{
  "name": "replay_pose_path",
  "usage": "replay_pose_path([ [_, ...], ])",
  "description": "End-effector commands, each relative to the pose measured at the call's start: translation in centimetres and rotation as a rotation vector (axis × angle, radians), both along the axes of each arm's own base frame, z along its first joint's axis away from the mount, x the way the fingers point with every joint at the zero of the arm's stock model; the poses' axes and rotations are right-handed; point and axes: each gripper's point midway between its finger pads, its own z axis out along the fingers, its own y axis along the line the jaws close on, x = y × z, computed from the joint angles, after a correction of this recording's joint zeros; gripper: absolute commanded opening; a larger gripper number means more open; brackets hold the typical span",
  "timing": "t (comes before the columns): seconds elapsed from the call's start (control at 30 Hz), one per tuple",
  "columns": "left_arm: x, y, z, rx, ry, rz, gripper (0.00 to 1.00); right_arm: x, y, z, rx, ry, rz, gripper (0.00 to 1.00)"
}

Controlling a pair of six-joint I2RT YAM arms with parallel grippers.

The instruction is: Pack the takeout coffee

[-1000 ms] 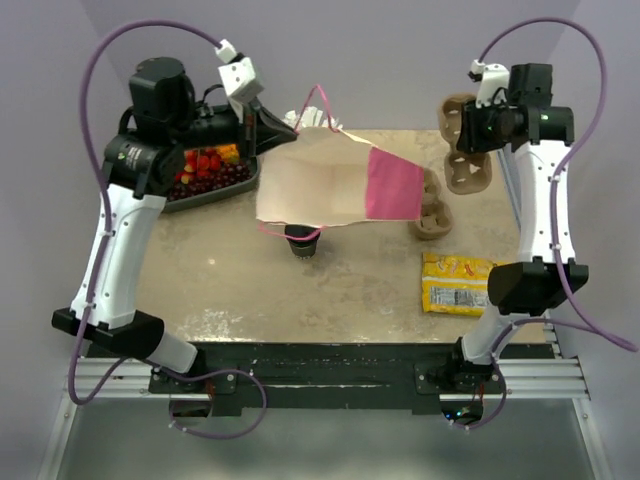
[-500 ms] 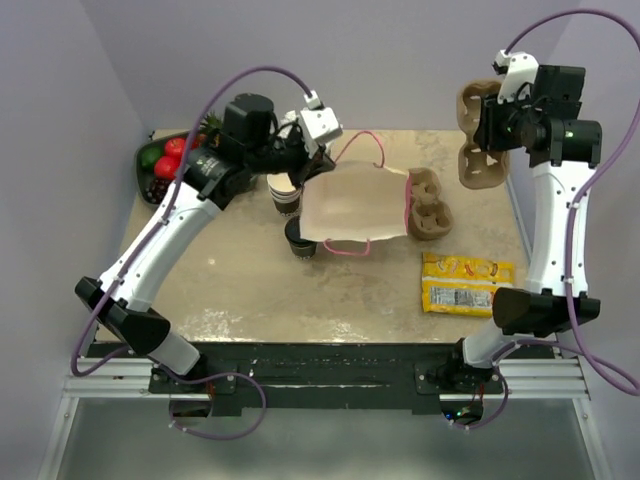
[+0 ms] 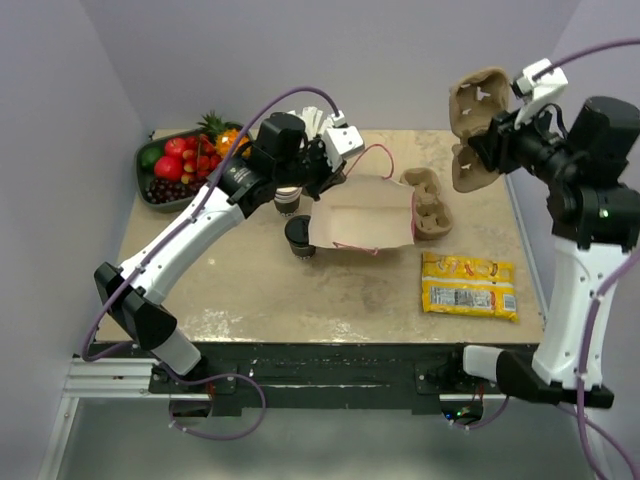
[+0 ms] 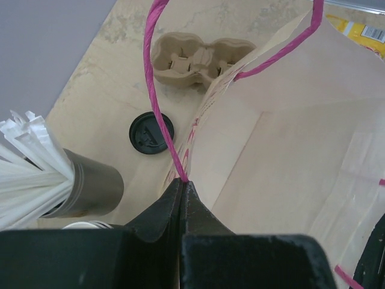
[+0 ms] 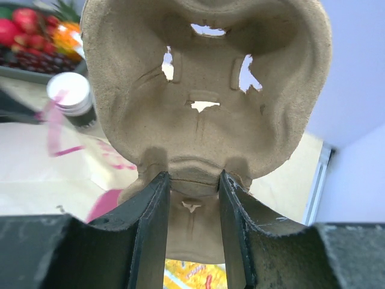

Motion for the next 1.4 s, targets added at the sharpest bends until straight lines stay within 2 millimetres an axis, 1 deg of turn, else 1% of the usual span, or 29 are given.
replay_pose_path([
  [0.0,0.7,-0.9,0.0,-0.035,0.009,0.018,0.00,-5.2,3.2,4.0,-0.040,-0.215,0.192,0.00],
  [0.07,0.9,-0.6,-0.7,-0.021,0.018,0.036,0.00,-6.8,3.9,4.5,-0.061,-0.261,0.239,0.00],
  [0.1,1.0,-0.6,-0.7,-0.020,0.020,0.043,0.00,-7.3,4.1,4.0,-0.071,-0.263,0.258,0.00],
  [0.13,1.3,-0.4,-0.8,-0.017,0.020,0.062,0.00,-8.9,4.7,4.4,-0.109,-0.310,0.303,0.00],
  [0.2,1.4,-0.3,-0.4,-0.019,0.006,0.072,0.00,-10.1,5.2,3.4,-0.147,-0.317,0.352,0.00],
  [0.23,1.4,-0.2,-0.4,-0.015,0.003,0.072,0.00,-11.0,5.4,3.4,-0.195,-0.351,0.378,0.00],
  [0.3,1.1,-0.5,-0.6,-0.004,-0.001,0.037,0.00,-11.7,6.2,2.5,-0.219,-0.357,0.450,0.00],
  [0.33,0.6,-0.8,-0.9,-0.003,0.011,0.002,0.00,-11.8,6.3,2.3,-0.263,-0.381,0.479,0.00],
  [0.37,0.4,-0.8,-1.5,0.006,0.021,-0.002,0.00,-12.2,6.8,2.1,-0.268,-0.392,0.523,0.00],
  [0.43,0.2,-0.9,-2.0,0.001,0.045,-0.002,0.00,-11.8,7.1,1.7,-0.300,-0.419,0.563,0.00],
  [0.57,-0.1,-1.1,-3.0,-0.002,0.080,-0.006,0.00,-11.3,7.7,1.9,-0.369,-0.507,0.634,0.00],
  [0.67,-0.2,-1.3,-3.5,0.002,0.097,-0.019,0.00,-11.2,8.0,0.8,-0.489,-0.584,0.714,0.00],
  [0.7,-0.3,-1.4,-3.4,-0.001,0.100,-0.020,0.00,-11.3,8.2,0.4,-0.551,-0.636,0.747,0.00],
  [0.8,-0.2,-1.6,-3.5,-0.006,0.109,-0.022,0.00,-11.1,8.7,-0.5,-0.571,-0.668,0.811,0.00],
  [0.83,-0.1,-1.7,-3.2,-0.011,0.105,-0.023,0.00,-11.5,9.3,-0.8,-0.539,-0.664,0.849,0.00],
  [0.9,0.0,-1.8,-3.2,-0.014,0.107,-0.024,0.00,-11.5,9.8,-1.4,-0.503,-0.635,0.884,0.00],
  [0.93,0.0,-1.9,-3.0,-0.016,0.102,-0.024,0.00,-11.2,10.8,-1.8,-0.496,-0.624,0.911,0.00],
  [0.97,0.0,-1.8,-2.9,-0.017,0.100,-0.026,0.00,-10.6,11.2,-1.7,-0.490,-0.607,0.896,0.00],
  [1.0,0.0,-1.8,-2.8,-0.014,0.097,-0.025,0.00,-10.0,12.0,-2.0,-0.384,-0.510,0.860,0.00],
  [1.03,0.0,-1.7,-2.8,-0.011,0.095,-0.023,0.00,-9.3,13.8,-1.3,-0.356,-0.529,0.877,0.00],
  [1.07,0.1,-1.6,-2.9,-0.009,0.095,-0.019,0.00,-8.5,13.9,-1.4,-0.353,-0.492,0.849,0.00],
  [1.1,0.1,-1.6,-3.0,-0.006,0.096,-0.018,0.00,-8.4,14.4,-0.4,-0.341,-0.493,0.862,0.00],
  [1.13,0.0,-1.5,-3.2,-0.002,0.099,-0.019,0.00,-8.6,15.4,-0.3,-0.318,-0.477,0.892,0.00],
  [1.17,-0.1,-1.4,-3.2,0.001,0.100,-0.019,0.00,-7.4,16.1,-0.6,-0.306,-0.442,0.887,0.00],
  [1.2,-0.1,-1.5,-3.3,0.003,0.101,-0.023,0.00,-7.4,16.5,-0.2,-0.299,-0.444,0.888,0.00],
  [1.23,-0.1,-1.4,-3.3,0.006,0.102,-0.024,0.00,-7.8,17.4,-0.4,-0.298,-0.441,0.918,0.00],
  [1.27,-0.1,-1.4,-3.4,0.007,0.103,-0.022,0.00,-7.8,17.8,-0.7,-0.305,-0.440,0.928,0.00],
  [1.3,-0.1,-1.4,-3.3,0.007,0.101,-0.023,0.00,-7.7,18.0,-1.7,-0.331,-0.437,0.943,0.00],
  [1.37,-0.1,-1.3,-2.9,0.003,0.096,-0.023,0.00,-8.3,18.4,-2.5,-0.356,-0.451,0.972,0.00],
])
